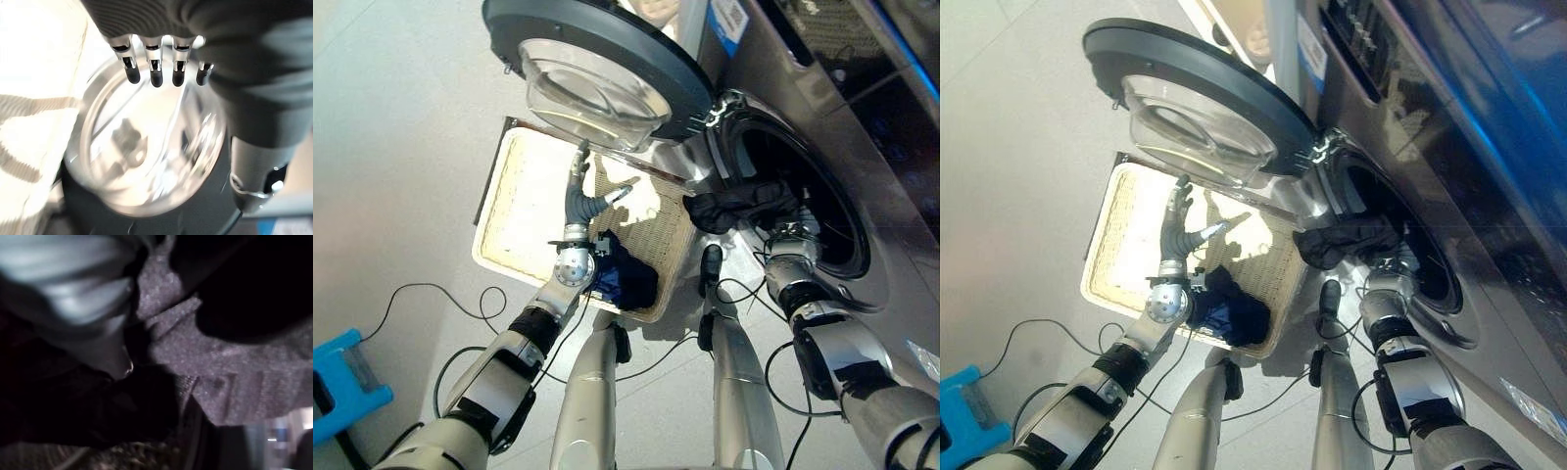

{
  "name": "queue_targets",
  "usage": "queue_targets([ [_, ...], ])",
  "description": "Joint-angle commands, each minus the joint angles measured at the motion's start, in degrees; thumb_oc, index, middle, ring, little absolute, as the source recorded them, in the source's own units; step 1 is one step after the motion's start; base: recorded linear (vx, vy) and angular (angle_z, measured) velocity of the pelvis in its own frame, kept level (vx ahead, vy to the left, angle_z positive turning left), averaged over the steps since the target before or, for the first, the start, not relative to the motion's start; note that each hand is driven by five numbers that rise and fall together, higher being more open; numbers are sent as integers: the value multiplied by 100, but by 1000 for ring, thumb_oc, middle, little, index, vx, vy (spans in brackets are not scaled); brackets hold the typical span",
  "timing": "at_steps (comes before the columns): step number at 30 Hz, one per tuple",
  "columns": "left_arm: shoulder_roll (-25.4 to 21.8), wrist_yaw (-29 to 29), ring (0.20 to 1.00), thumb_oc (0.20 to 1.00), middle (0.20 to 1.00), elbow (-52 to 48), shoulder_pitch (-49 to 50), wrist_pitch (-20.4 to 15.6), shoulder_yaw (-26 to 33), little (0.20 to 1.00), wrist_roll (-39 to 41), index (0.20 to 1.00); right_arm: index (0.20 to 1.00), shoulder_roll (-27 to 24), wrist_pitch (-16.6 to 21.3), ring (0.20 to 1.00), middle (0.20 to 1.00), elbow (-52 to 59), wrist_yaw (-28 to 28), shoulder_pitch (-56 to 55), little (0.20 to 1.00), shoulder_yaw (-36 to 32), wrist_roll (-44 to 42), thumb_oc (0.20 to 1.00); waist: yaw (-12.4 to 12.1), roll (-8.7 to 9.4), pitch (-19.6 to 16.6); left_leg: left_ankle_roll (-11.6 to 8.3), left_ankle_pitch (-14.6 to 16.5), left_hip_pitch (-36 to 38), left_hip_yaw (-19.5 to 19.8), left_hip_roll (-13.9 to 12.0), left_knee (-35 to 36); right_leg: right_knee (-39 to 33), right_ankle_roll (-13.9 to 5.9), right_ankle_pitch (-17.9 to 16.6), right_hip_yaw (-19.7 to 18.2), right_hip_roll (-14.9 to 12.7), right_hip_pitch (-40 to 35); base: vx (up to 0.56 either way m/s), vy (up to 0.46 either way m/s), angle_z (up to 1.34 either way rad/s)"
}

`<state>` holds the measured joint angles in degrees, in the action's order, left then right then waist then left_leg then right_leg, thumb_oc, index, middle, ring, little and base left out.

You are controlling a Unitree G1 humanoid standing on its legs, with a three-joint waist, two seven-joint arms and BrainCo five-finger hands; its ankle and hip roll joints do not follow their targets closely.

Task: Put the clothes into the washing machine.

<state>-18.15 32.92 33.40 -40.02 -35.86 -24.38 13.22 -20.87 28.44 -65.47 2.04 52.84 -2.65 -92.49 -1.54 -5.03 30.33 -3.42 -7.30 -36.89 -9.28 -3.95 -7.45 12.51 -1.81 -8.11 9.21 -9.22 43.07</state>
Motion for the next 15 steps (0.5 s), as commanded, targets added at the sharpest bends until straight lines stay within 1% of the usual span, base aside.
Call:
queue_targets([
  [1,-82,194,1000,1000,1000,-477,-128,-312,209,1000,-55,1000,200,-271,498,200,200,246,218,168,200,-200,-778,200,-72,-240,-54,-105,338,-324,68,404,-323,713,-533,453,410,-53,73,-2,-78,13],
  [3,-119,197,1000,1000,1000,-582,-100,-286,212,1000,-64,1000,200,-328,622,200,200,275,239,206,200,-258,-943,200,-87,-243,-54,-100,347,-344,88,409,-323,727,-537,451,419,-60,98,-2,-27,4],
  [4,-158,193,1000,1000,1000,-689,-89,-250,208,1000,-88,1000,200,-420,787,200,200,330,301,294,200,-333,-1304,200,-102,-252,-54,-103,348,-376,98,410,-322,744,-546,446,427,-69,132,-7,-19,9],
  [6,-222,182,1000,1000,1000,-788,-103,-189,179,1000,-97,1000,200,-537,959,200,200,374,518,372,200,-420,-1850,200,-106,-257,-54,-106,348,-407,106,413,-319,745,-554,435,432,-80,162,-7,-21,6],
  [7,-263,181,1000,1000,1000,-859,-105,-149,151,1000,-99,1000,200,-568,1170,200,200,491,556,412,200,-532,-2051,200,-103,-262,-54,-109,342,-410,110,415,-294,720,-557,420,432,-83,166,0,0,0],
  [9,-295,183,1000,1000,1000,-913,-110,-109,121,1000,-122,1000,200,-547,1477,200,200,756,466,417,200,-666,-2051,200,-97,-262,-54,-113,338,-417,117,412,-275,701,-561,408,426,-83,173,0,0,0],
  [10,-325,191,1000,1000,1000,-972,-103,-76,102,1000,-150,1000,200,-508,1821,200,200,1006,402,429,200,-793,-2051,200,-94,-268,-54,-113,338,-421,116,409,-267,699,-566,401,423,-83,182,0,0,0],
  [11,-380,188,1000,1000,1000,-1038,-111,-8,65,1000,-150,1000,200,-444,2381,200,200,1435,331,419,200,-975,-2051,200,-74,-262,-54,-117,347,-424,118,400,-256,695,-575,397,410,-81,191,0,0,0],
  [12,-389,177,1000,1000,1000,-1049,-114,10,57,1000,-141,1000,200,-425,2561,200,200,1533,310,412,200,-1009,-2051,200,-72,-257,-54,-118,348,-424,117,398,-256,694,-577,395,410,-81,191,0,0,0],
  [14,-436,178,1000,1000,1000,-1107,-125,76,-15,1000,-161,1000,200,-402,3309,200,200,1883,269,447,200,-1098,-2051,200,-60,-251,-54,-124,347,-427,103,381,-242,688,-592,373,413,-96,201,0,0,0],
  [15,-436,178,1000,1000,1000,-1107,-125,76,-15,1000,-161,1000,200,-402,3309,200,200,1883,269,447,200,-1098,-2051,200,-60,-251,-54,-124,347,-427,103,381,-242,688,-592,373,413,-96,201,0,0,0],
])
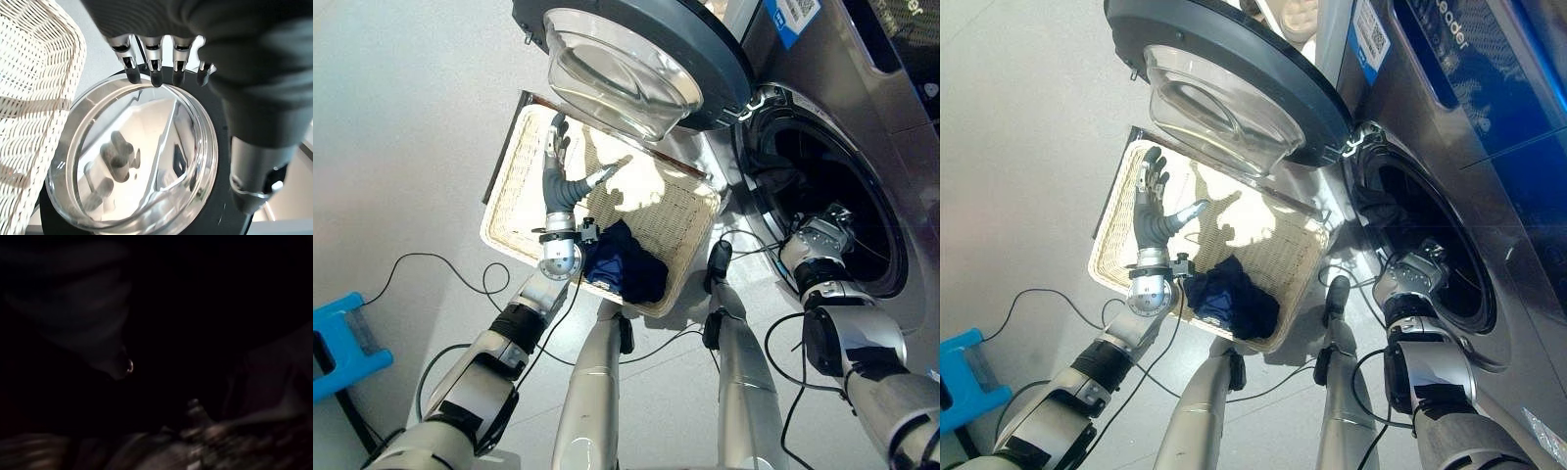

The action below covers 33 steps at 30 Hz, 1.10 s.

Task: Put the clothes into the washing machine.

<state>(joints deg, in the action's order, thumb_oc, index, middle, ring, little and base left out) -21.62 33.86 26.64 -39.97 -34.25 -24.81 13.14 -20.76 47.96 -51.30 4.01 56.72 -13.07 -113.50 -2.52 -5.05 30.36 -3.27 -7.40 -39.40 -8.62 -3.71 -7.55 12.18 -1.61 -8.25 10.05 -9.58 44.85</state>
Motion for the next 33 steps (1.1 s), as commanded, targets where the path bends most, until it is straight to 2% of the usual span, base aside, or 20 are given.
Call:
queue_targets([
  [1,-90,84,1000,1000,1000,-431,-130,-84,28,1000,-153,1000,200,-413,1357,200,200,465,71,60,200,-56,50,200,38,-249,-57,-139,357,-176,38,357,-232,721,-612,387,329,-60,23,0,0,0],
  [2,-121,71,1000,1000,1000,-437,-184,-30,-56,1000,-101,1000,200,-615,1685,200,200,391,148,175,200,-74,50,200,48,-255,-57,-144,361,-156,28,345,-222,710,-623,369,320,-80,15,0,0,0],
  [7,-218,44,1000,1000,1000,-471,-191,28,-113,1000,-73,1000,200,-893,2024,200,200,538,316,227,200,-82,50,200,78,-247,-57,-158,344,-126,8,341,-174,661,-645,343,310,-74,-12,0,0,0],
  [12,-287,23,1000,1000,1000,-499,-177,57,-121,1000,7,1000,200,-1031,1988,200,200,558,435,176,200,-97,50,200,99,-232,-57,-166,342,-94,13,343,-155,635,-663,328,297,-77,-41,0,0,0],
  [13,-295,50,1000,1000,1000,-455,-218,40,-144,1000,23,1000,200,-1093,1791,200,200,477,458,191,200,-80,50,200,120,-232,-57,-176,339,-83,2,328,-149,629,-673,321,291,-84,-43,0,0,0],
  [14,-285,72,1000,1000,1000,-419,-258,37,-173,1000,29,1000,1000,-1106,1491,1000,1000,297,432,184,1000,0,50,1000,126,-224,-57,-177,337,-84,-6,326,-151,628,-675,320,298,-89,-43,0,0,0],
  [17,-260,100,1000,1000,1000,-363,-293,40,-193,1000,32,1000,1000,-1150,992,1000,1000,-83,348,178,1000,209,50,1000,134,-211,-57,-178,331,-99,-4,321,-164,627,-668,313,291,-85,-30,0,0,0],
  [18,-252,124,1000,1000,1000,-298,-322,27,-217,1000,34,1000,1000,-1191,562,1000,1000,-419,-109,185,1000,364,520,1000,148,-207,-57,-181,328,-99,-9,314,-164,626,-665,315,282,-79,-26,0,0,0],
  [19,-250,126,1000,1000,1000,-285,-328,26,-222,1000,29,1000,1000,-1206,431,1000,1000,-477,-348,182,1000,398,789,1000,152,-208,-57,-182,327,-100,-11,312,-162,626,-664,316,278,-77,-23,0,0,0],
  [20,-251,122,1000,1000,1000,-257,-338,34,-237,1000,8,1000,1000,-1235,191,1000,1000,-542,-911,177,1000,486,1298,1000,156,-205,-57,-182,323,-97,-13,311,-160,618,-658,320,270,-71,-27,0,0,0],
  [21,-252,155,1000,1000,1000,-155,-324,74,-326,1000,-119,1000,1000,-1243,-337,1000,1000,-717,-1764,66,1000,693,2177,1000,160,-193,-57,-189,357,-16,-23,300,-136,620,-669,381,275,-72,-103,0,0,0],
  [23,-282,178,1000,1000,1000,-28,-405,168,-377,1000,-249,1000,1000,-1287,-777,1000,1000,-858,-2498,72,1000,872,2844,1000,153,-179,-57,-169,285,-81,-31,293,-110,583,-641,316,281,-52,-40,0,0,0],
  [25,-350,203,1000,1000,1000,174,-475,251,-501,1000,-334,1000,1000,-1376,-1267,1000,1000,-1188,-2941,126,1000,1090,3744,1000,121,-179,-57,-160,269,-77,-33,292,-101,588,-641,317,307,-57,-45,0,0,0],
  [26,-363,198,1000,1000,1000,227,-491,245,-511,1000,-332,1000,1000,-1397,-1362,1000,1000,-1238,-3070,147,1000,1145,3971,1000,118,-179,-57,-159,265,-84,-36,287,-100,591,-641,316,310,-57,-37,0,0,0],
  [28,-394,143,1000,1000,1000,452,-496,271,-560,1000,-287,1000,1000,-1452,-1707,1000,1000,-1541,-3594,206,1000,1365,4656,1000,83,-201,-57,-160,306,-37,-36,294,-100,619,-659,379,322,-56,-73,0,0,0],
  [29,-429,109,1000,1000,1000,512,-477,267,-561,1000,-275,1000,1000,-1498,-1958,1000,1000,-1656,-4003,222,1000,1438,5327,1000,71,-224,-57,-149,302,-32,-43,295,-83,613,-661,379,333,-51,-68,0,0,0],
  [30,-435,108,1000,1000,1000,513,-500,266,-550,1000,-274,1000,1000,-1495,-1967,1000,1000,-1634,-4043,247,1000,1433,5364,1000,71,-226,-57,-142,265,-79,-44,293,-78,596,-649,338,338,-47,-28,0,0,0],
  [32,-392,162,1000,1000,1000,620,-461,251,-592,1000,-388,1000,1000,-1478,-2442,1000,1000,-1734,-5038,340,1000,1736,6294,1000,39,-275,-57,-138,311,-79,-51,312,-113,630,-656,395,330,-48,-23,0,0,0],
  [33,-393,168,1000,1000,1000,631,-483,242,-583,1000,-394,1000,1000,-1479,-2474,1000,1000,-1734,-5082,371,1000,1742,6340,1000,40,-281,-57,-131,275,-129,-53,309,-110,615,-643,357,333,-46,22,0,0,0],
])
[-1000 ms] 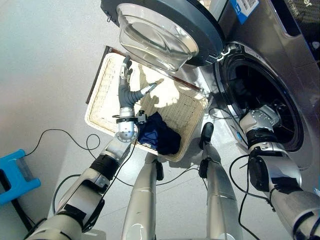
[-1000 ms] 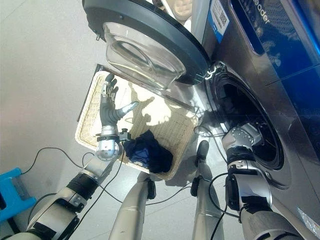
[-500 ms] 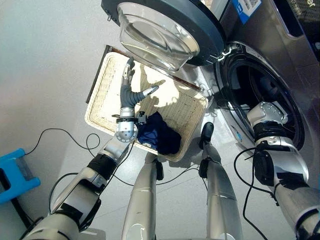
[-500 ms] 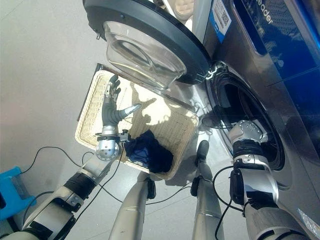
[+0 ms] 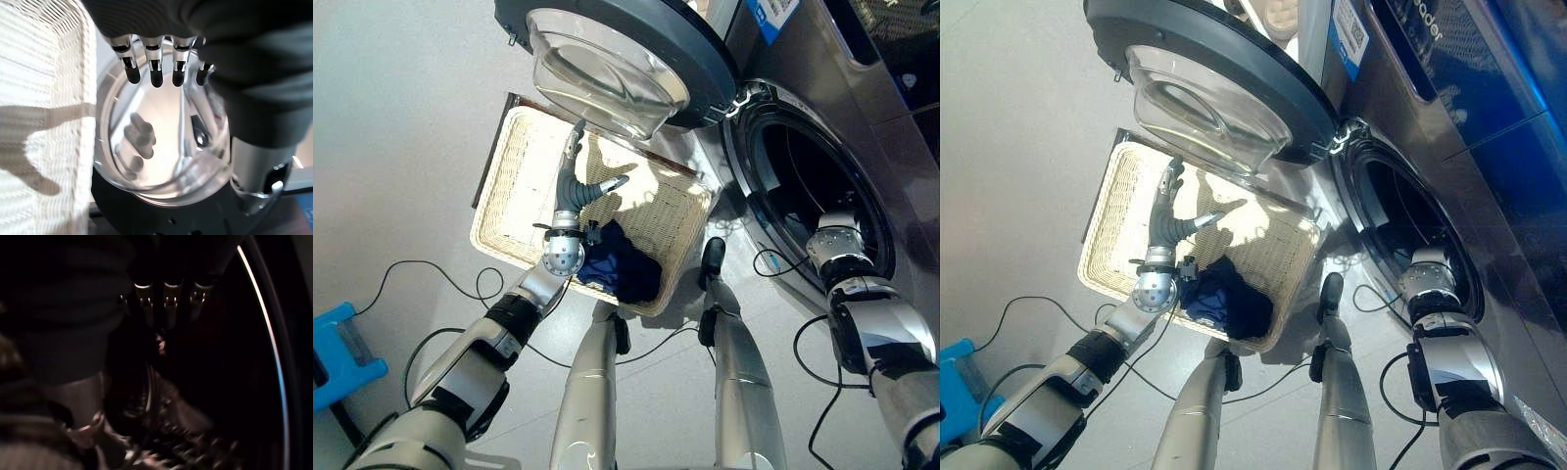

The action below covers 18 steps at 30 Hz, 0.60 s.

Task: Put the clothes into the washing machine.

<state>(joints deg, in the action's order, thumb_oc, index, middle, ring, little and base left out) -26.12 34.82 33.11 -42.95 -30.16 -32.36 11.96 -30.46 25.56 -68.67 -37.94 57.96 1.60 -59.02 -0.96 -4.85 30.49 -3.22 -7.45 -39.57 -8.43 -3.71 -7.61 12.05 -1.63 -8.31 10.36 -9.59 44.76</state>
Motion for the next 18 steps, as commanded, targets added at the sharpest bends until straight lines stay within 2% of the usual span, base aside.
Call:
queue_targets([
  [1,84,87,1000,1000,1000,15,-150,-187,153,1000,-285,1000,1000,-508,-351,1000,1000,-47,-1030,232,1000,297,1049,1000,-118,-312,-69,-138,318,-68,-74,309,-106,648,-652,411,296,-50,-2,0,0,0],
  [5,171,125,1000,1000,1000,104,-141,-193,117,1000,-545,1000,1000,-467,-889,1000,1000,-113,-1878,366,1000,541,1753,1000,-159,-377,-69,-114,337,-115,-63,341,-140,673,-644,433,297,-44,48,0,0,0],
  [6,182,195,1000,1000,1000,158,-166,-95,64,1000,-922,1000,1000,-449,-1157,1000,1000,-192,-2194,408,1000,587,2014,1000,-169,-408,-69,-106,307,-171,-58,342,-147,680,-633,412,293,-42,100,0,0,0],
  [7,180,211,1000,1000,1000,159,-176,-47,50,1000,-1006,1000,1000,-444,-1157,1000,1000,-195,-2248,415,1000,591,2032,1000,-172,-412,-69,-104,301,-185,-57,340,-150,679,-632,405,293,-39,111,0,0,0],
  [10,-8,506,1000,1000,1000,439,-274,849,-252,1000,-2073,1000,1000,-365,-1499,1000,1000,-118,-2622,370,1000,794,2766,1000,-167,-442,-69,-103,304,-169,-74,345,-147,699,-642,427,292,-33,111,0,0,0],
  [11,-98,514,1000,1000,1000,596,-276,1220,-385,1000,-2336,1000,1000,-333,-1501,1000,1000,-86,-2629,338,1000,892,2886,1000,-155,-451,-69,-117,323,-114,-92,346,-130,701,-657,471,282,-29,67,0,0,0],
  [12,-118,545,1000,1000,1000,610,-305,1228,-385,1000,-2367,1000,1000,-336,-1500,1000,1000,-82,-2630,369,1000,902,2900,1000,-156,-452,-69,-113,286,-167,-97,342,-128,681,-645,431,283,-22,112,16,33,1],
  [15,-246,392,1000,1000,1000,862,-193,1895,-631,1000,-2716,1000,1000,-250,-1438,1000,1000,75,-2496,83,1000,1021,3235,1000,-115,-496,-69,-123,319,-147,-147,330,-121,685,-642,512,233,5,111,16,38,-1],
  [16,-255,379,1000,1000,1000,884,-208,1947,-641,1000,-2785,1000,1000,-247,-1422,1000,1000,74,-2482,89,1000,1024,3241,1000,-115,-501,-69,-118,288,-199,-151,323,-120,670,-632,478,231,10,157,29,60,-3],
  [18,-356,306,1000,1000,1000,1130,-98,2234,-936,1000,-3439,1000,1000,-167,-1042,1000,1000,35,-2289,-237,1000,970,3052,1000,-73,-536,-69,-132,324,-142,-185,303,-115,675,-636,544,182,18,111,27,34,-4],
])
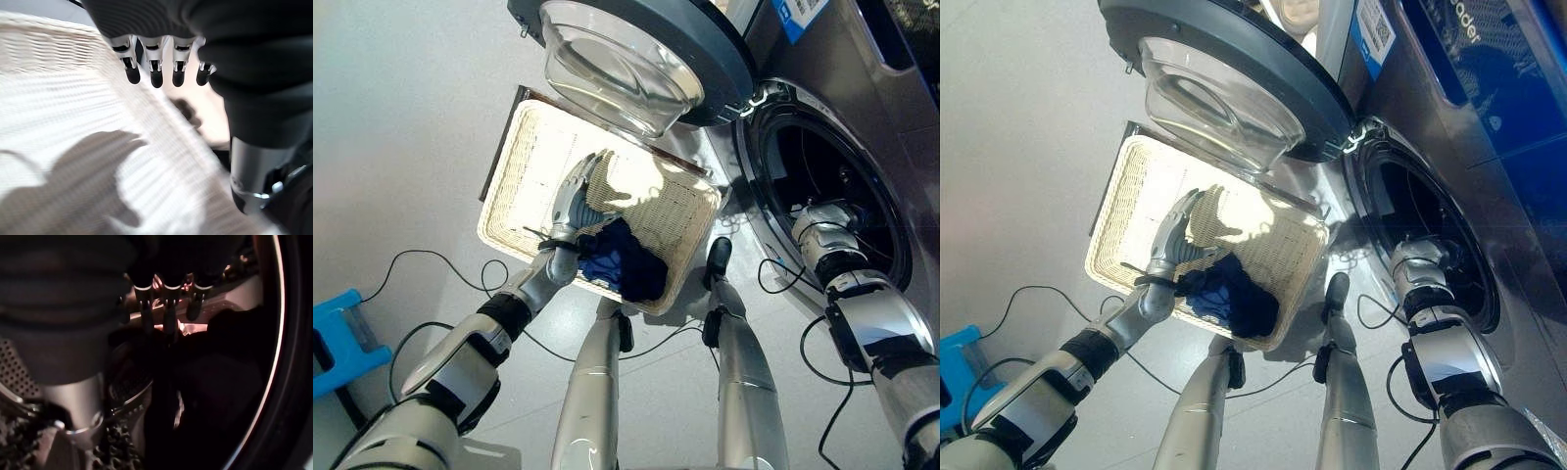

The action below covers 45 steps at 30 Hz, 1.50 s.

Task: Put the clothes into the washing machine.

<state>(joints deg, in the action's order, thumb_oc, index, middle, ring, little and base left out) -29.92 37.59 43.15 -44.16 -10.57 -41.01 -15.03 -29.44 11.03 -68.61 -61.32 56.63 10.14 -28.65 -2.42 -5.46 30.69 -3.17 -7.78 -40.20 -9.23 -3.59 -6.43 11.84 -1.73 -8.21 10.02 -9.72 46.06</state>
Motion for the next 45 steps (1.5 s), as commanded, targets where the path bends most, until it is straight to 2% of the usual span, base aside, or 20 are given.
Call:
queue_targets([
  [1,11,14,1000,1000,1000,147,4,304,-83,1000,-782,1000,1000,-271,436,1000,1000,23,63,-92,1000,109,2,1000,72,-476,-90,-133,324,-125,-109,286,-229,680,-616,496,214,39,22,17,40,-2],
  [2,26,-120,1000,1000,1000,291,62,510,-214,1000,-960,1000,1000,-187,642,1000,1000,60,172,-306,1000,55,-9,1000,119,-481,-90,-139,352,-80,-148,276,-217,685,-628,535,186,48,-1,-2,33,-1],
  [4,-3,-278,1000,1000,1000,448,56,617,-391,1000,-1311,1000,1000,-111,800,1000,1000,138,369,-470,1000,48,-67,1000,173,-471,-90,-142,339,-99,-196,253,-202,654,-623,522,151,66,24,13,25,0],
  [9,-87,-631,1000,1000,1000,692,-40,786,-735,1000,-1893,1000,1000,-19,981,1000,1000,383,633,-651,1000,186,-151,1000,265,-462,-90,-162,313,-108,-269,232,-170,598,-623,504,90,106,47,12,21,0],
  [12,-193,-697,1000,1000,1000,786,-28,772,-957,1000,-2015,1000,1000,3,1024,1000,1000,554,696,-723,1000,282,-154,1000,319,-456,-90,-183,292,-116,-309,212,-159,585,-622,491,51,121,73,9,52,-6],
  [13,-318,-877,1000,1000,1000,868,-47,582,-1172,1000,-2187,1000,1000,31,1092,1000,1000,758,757,-825,1000,359,-162,1000,392,-446,-90,-203,280,-127,-357,190,-153,567,-621,491,13,135,95,2,65,-14],
  [15,-342,-979,1000,1000,1000,901,-43,487,-1248,1000,-2293,1000,1000,29,1101,1000,1000,778,829,-843,1000,348,-175,1000,415,-445,-90,-218,270,-140,-377,178,-158,569,-621,489,-5,139,111,2,67,-14],
  [17,-357,-1097,1000,1000,1000,977,-66,449,-1395,1000,-2445,1000,1000,34,1290,1000,1000,774,1154,-837,1000,337,-640,1000,456,-450,-90,-224,252,-149,-414,160,-140,531,-621,474,-39,148,115,5,56,-7],
  [18,-371,-1161,1000,1000,1000,987,-89,383,-1447,1000,-2497,1000,1000,49,1448,1000,1000,818,1556,-849,1000,295,-1116,1000,473,-444,-90,-228,248,-151,-422,157,-132,520,-619,472,-45,152,115,3,29,-4],
  [19,-374,-1181,1000,1000,1000,992,-95,353,-1461,1000,-2522,1000,1000,45,1495,1000,1000,811,1720,-849,1000,282,-1329,1000,474,-441,-90,-230,248,-149,-425,156,-130,516,-619,472,-47,153,112,-1,23,-3],
  [20,-373,-1221,1000,1000,1000,1022,-105,267,-1497,1000,-2655,1000,1000,101,1499,1000,1000,875,2111,-873,1000,209,-1864,1000,495,-420,-90,-246,244,-160,-430,156,-135,503,-614,472,-62,164,112,0,0,0],
  [21,-385,-1262,1000,1000,1000,1019,-125,241,-1604,1000,-2739,1000,1000,281,1522,1000,1000,1006,2884,-1012,1000,78,-2927,1000,537,-383,-90,-261,214,-172,-464,144,-111,475,-605,451,-66,181,118,0,0,0],
  [26,-386,-1282,1000,1000,1000,1011,-127,255,-1622,1000,-2751,1000,1000,301,1534,1000,1000,1018,3017,-1034,1000,65,-3174,1000,538,-375,-90,-262,208,-167,-470,143,-103,469,-604,447,-66,182,115,0,3,-1],
  [27,-399,-1434,1000,1000,1000,978,-158,254,-1698,1000,-2829,1000,1000,559,1540,1000,1000,1306,3619,-1294,1000,10,-4049,1000,585,-321,-90,-264,182,-172,-505,136,-74,440,-592,433,-69,200,111,1,14,-5],
  [29,-399,-1434,1000,1000,1000,978,-158,254,-1698,1000,-2829,1000,1000,559,1540,1000,1000,1306,3619,-1294,1000,10,-4049,1000,585,-321,-90,-264,182,-172,-505,136,-74,440,-592,433,-69,200,111,-3,22,-3],
  [30,-479,-1843,1000,1000,1000,739,-252,378,-1884,1000,-2829,1000,1000,1045,1662,1000,1000,2334,3692,-1851,1000,242,-4363,1000,705,-229,-90,-267,138,-227,-578,105,-50,431,-591,392,-96,218,173,-11,61,-2],
  [32,-557,-2323,1000,1000,1000,320,-350,562,-1910,1000,-2940,1000,1000,1377,1812,1000,1000,3568,3035,-2284,1000,704,-3670,1000,823,-153,-90,-288,69,-272,-640,84,-21,357,-596,317,-164,235,210,-13,72,-5],
  [35,-575,-2595,1000,1000,1000,172,-433,483,-1861,1000,-2956,1000,1000,1426,1847,1000,1000,3958,2767,-2344,1000,812,-3318,1000,856,-126,-90,-298,35,-318,-656,61,-22,324,-604,280,-193,236,235,-9,32,-12],
  [39,-551,-2906,1000,1000,1000,85,-531,414,-1840,1000,-2985,1000,1000,1480,1907,1000,1000,4158,2760,-2327,1000,841,-3288,1000,868,-80,-90,-303,15,-365,-657,31,-38,301,-615,246,-199,238,249,-8,-8,-7],
  [45,-585,-3224,1000,1000,1000,43,-661,588,-1764,1000,-3205,1000,1000,1598,1993,1000,1000,4774,2796,-2349,1000,985,-3062,1000,873,70,-90,-308,-20,-453,-611,-16,-57,286,-659,191,-147,248,269,-12,-34,-1],
])
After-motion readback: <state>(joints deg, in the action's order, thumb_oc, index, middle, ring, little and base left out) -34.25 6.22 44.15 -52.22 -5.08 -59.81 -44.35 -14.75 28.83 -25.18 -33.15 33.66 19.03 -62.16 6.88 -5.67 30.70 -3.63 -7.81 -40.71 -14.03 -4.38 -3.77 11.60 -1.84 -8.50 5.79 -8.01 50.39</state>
